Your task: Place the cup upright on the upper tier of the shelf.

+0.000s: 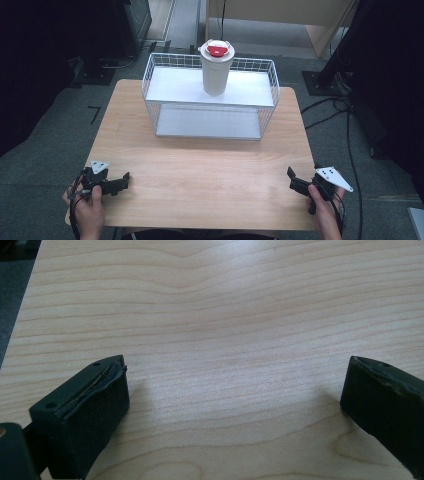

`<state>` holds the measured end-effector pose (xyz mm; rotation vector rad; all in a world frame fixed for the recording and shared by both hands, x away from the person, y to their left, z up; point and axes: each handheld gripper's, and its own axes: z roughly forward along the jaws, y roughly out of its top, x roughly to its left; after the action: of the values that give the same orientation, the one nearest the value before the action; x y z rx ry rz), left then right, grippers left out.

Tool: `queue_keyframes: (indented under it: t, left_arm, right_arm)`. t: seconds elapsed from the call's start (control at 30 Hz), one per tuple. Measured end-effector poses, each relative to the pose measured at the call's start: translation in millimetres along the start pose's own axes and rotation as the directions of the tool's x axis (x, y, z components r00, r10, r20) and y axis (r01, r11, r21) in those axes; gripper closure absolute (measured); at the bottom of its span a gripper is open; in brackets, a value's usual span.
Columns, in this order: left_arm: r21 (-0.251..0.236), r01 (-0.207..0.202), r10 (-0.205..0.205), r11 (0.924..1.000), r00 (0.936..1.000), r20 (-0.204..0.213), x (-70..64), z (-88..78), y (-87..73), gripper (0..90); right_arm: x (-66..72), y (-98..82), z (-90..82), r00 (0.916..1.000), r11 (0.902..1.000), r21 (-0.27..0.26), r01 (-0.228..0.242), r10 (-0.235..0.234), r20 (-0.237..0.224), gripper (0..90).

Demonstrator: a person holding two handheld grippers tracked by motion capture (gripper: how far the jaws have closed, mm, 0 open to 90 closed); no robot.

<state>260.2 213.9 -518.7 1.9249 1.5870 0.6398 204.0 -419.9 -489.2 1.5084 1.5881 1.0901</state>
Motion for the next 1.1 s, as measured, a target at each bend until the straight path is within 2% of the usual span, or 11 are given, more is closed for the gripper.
queue_keyframes:
  t: [0.33,0.57,0.6,0.63,0.67,0.7,0.73,0.87,0.97,1.0,1.1]
  left_arm:
    - [0.001,0.0,0.0,1.0,1.0,0.0,0.0,-0.1,0.0,0.0]
    - [0.0,0.0,0.0,1.0,1.0,0.0,0.0,0.0,0.0,0.0]
    - [0.0,0.0,0.0,1.0,1.0,0.0,0.0,0.0,0.0,0.0]
    - [0.0,0.0,0.0,1.0,1.0,0.0,0.0,0.0,0.0,0.0]
    - [0.0,0.0,0.0,1.0,1.0,0.0,0.0,0.0,0.0,0.0]
    - [0.0,0.0,0.0,1.0,1.0,0.0,0.0,0.0,0.0,0.0]
    - [0.0,0.0,0.0,1.0,1.0,0.0,0.0,0.0,0.0,0.0]
    - [0.0,0.0,0.0,1.0,1.0,0.0,0.0,0.0,0.0,0.0]
    - [0.0,0.0,0.0,1.0,1.0,0.0,0.0,0.0,0.0,0.0]
    - [0.0,0.0,0.0,1.0,1.0,0.0,0.0,0.0,0.0,0.0]
    - [-0.001,0.001,-0.001,1.0,1.0,0.0,0.0,0.1,-0.1,0.0]
  right_arm:
    - [-19.2,-17.8,-8.5,0.9988,0.9987,0.051,-0.007,0.004,0.049,0.0]
    - [-23.6,-27.0,-10.5,0.9973,0.9958,0.092,-0.007,0.0,0.073,0.0]
    - [-23.8,-30.3,-9.4,0.9961,0.9926,0.122,0.005,-0.015,0.087,0.0]
    - [-23.8,-30.3,-9.4,0.9961,0.9926,0.122,0.005,-0.015,0.087,0.0]
    - [-23.9,-33.4,-7.6,0.9948,0.9879,0.154,0.015,-0.03,0.097,0.0]
    - [-23.9,-33.4,-7.6,0.9948,0.9879,0.154,0.015,-0.03,0.097,0.0]
    - [-23.8,-36.2,-5.9,0.9941,0.9837,0.178,0.023,-0.041,0.1,0.0]
    - [-23.8,-36.2,-5.3,0.9946,0.9819,0.188,0.02,-0.039,0.096,0.0]
    - [-22.2,-36.5,-2.0,0.9941,0.9709,0.237,0.032,-0.056,0.093,0.0]
    - [-22.2,-36.5,-2.0,0.9941,0.9709,0.237,0.032,-0.056,0.093,0.0]
    - [-18.9,-37.3,0.6,0.9935,0.9565,0.286,0.056,-0.082,0.079,0.0]
